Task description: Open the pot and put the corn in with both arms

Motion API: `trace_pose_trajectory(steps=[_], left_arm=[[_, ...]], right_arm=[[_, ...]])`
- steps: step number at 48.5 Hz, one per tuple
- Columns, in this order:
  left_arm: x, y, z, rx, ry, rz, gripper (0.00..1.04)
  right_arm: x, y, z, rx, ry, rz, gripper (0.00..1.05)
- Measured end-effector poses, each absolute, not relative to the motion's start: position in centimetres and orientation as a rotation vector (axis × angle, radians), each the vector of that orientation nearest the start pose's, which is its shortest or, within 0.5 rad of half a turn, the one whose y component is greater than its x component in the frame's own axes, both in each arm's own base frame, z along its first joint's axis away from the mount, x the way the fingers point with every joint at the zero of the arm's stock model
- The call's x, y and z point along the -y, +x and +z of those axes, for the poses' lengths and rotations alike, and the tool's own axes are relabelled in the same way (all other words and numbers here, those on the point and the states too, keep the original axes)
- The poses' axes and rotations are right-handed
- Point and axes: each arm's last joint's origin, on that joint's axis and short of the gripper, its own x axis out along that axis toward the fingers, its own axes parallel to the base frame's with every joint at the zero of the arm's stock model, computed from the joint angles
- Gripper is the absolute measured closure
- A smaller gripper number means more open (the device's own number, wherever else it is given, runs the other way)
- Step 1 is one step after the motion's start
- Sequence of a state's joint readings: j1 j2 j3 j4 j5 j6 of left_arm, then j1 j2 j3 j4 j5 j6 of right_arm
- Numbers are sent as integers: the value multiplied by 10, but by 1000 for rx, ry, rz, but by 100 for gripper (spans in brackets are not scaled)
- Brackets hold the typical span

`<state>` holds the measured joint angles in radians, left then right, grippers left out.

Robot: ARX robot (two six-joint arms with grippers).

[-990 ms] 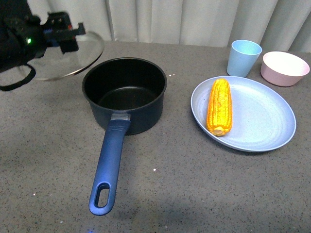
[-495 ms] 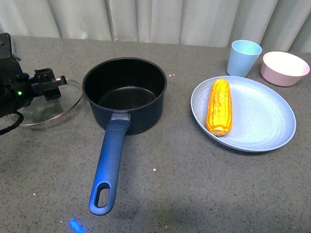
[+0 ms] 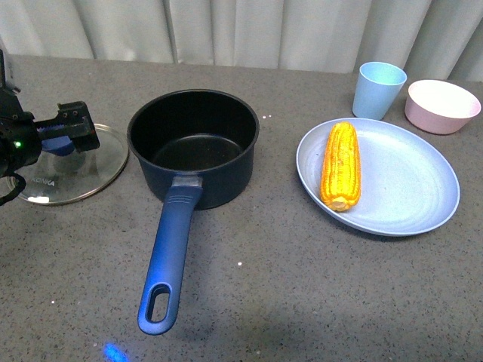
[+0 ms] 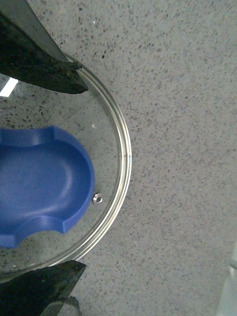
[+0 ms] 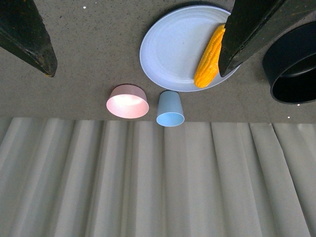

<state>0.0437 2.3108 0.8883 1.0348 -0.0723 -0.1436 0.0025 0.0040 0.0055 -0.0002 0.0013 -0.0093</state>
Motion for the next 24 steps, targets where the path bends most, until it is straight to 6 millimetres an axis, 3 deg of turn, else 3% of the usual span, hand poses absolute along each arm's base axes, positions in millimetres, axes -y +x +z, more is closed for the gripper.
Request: trace_pose_trajectory(steps=[11,16,24], left_arm=[[-23,358,91,-271,-120,134,7],[-20,332,115,-77,-63,21,23],[-14,287,134,-1,-23,1,50]], right_arm=[[0,98,165,1,-9,1,9],[0,98,165,1,-9,0,9],[0,98,165,1,-9,1,9]])
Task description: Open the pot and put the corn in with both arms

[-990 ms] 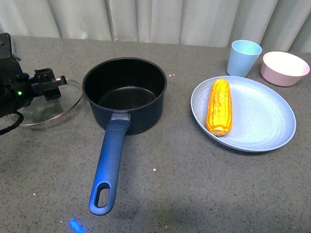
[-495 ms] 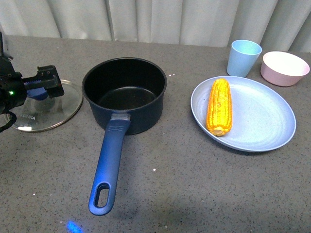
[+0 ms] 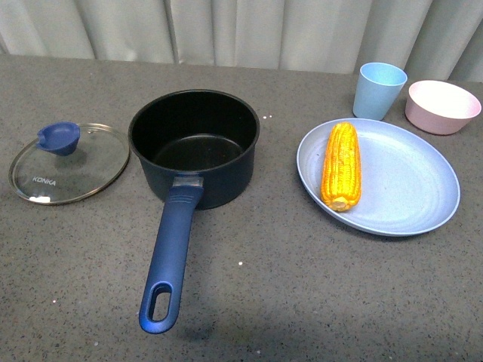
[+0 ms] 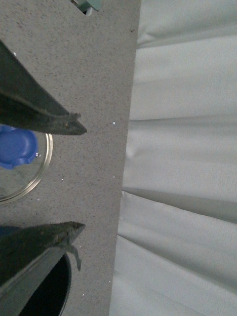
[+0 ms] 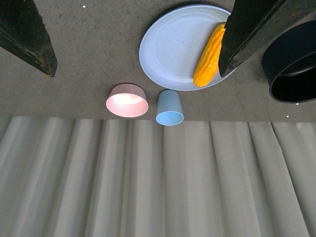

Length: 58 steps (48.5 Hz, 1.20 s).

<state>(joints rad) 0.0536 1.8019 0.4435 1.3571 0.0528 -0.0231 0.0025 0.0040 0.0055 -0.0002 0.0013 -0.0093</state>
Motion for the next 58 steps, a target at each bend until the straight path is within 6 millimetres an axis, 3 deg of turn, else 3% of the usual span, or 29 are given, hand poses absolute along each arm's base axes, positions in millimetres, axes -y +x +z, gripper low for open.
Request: trace_pose_trajectory(steps=[15,32,58], left_arm=[[0,230,143,-14,-13,-3,101],[0,177,162,-15,-8,0,101],[0,141,167,2,-7,0,101]], right_arm=[[0,98,165,1,-9,1,9],[0,98,165,1,-9,1,9],[0,98,165,1,-9,1,9]])
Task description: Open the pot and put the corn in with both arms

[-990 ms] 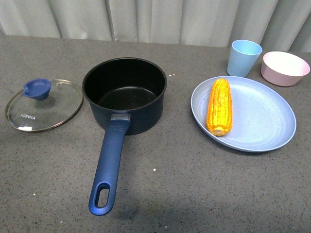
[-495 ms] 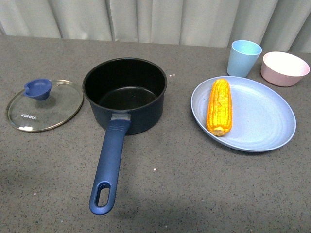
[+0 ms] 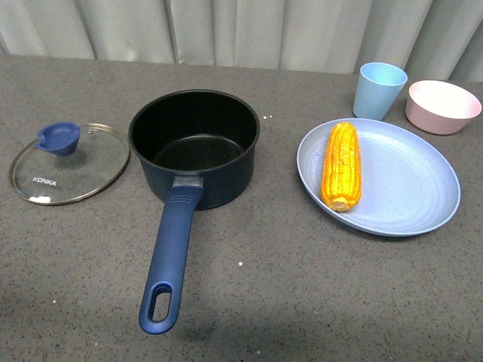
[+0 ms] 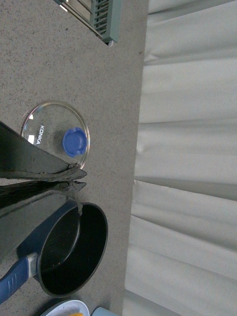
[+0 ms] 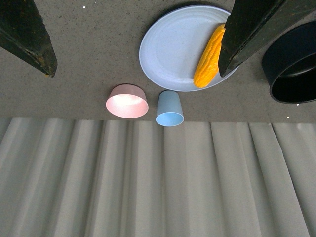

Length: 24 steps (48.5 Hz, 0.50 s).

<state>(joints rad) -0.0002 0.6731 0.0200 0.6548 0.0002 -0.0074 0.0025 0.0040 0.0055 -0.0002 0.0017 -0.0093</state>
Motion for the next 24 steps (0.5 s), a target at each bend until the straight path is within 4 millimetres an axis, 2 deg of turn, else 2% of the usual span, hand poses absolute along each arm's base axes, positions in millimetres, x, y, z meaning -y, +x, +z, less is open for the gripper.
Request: trace_pose_trajectory(steps=[24], left_arm=[[0,119,173,23,-8,0,101]], right_arm=[[0,98,165,1,-9,1,9]])
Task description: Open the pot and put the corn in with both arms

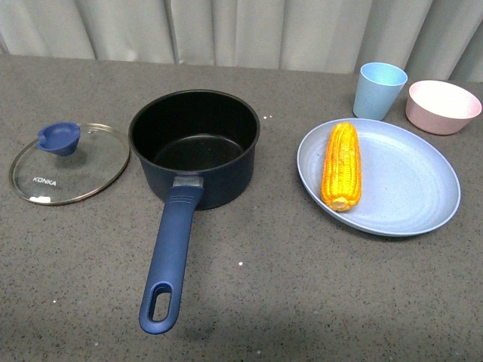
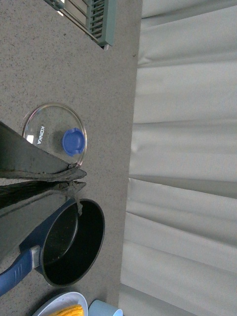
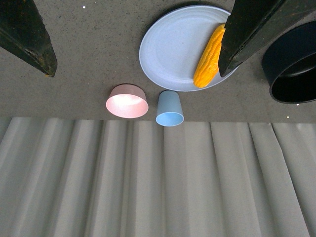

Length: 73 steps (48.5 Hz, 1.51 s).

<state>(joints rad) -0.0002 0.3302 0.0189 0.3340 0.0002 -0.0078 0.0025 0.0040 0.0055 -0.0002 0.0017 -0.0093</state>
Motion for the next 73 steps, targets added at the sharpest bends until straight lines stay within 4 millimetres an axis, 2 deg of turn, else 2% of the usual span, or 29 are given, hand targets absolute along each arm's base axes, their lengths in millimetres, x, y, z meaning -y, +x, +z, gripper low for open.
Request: trace_pose_trajectory(steps=[30,38,51,59,65,67,73], left_arm=[[0,108,173,22,-8,0,101],[0,97,170,14,-7,0,101],[0,97,170,16,-8,0,101],[0,97,170,16,-7,0,75],[0,97,170,17,-7,0,57],[0,97,170,17,-7,0,47],[0,97,170,17,-7,-1,29]], right_arm=[[0,98,165,1,-9,1,9],[0,98,165,1,-9,1,9],[0,98,165,1,-9,1,9],[0,98,164,-11,-13,-30,9],[2,104,161,-127,-43,-322,9],[7,111,158,-173,-51,-429,9],[13,131,162,-227,-15,-379,9]])
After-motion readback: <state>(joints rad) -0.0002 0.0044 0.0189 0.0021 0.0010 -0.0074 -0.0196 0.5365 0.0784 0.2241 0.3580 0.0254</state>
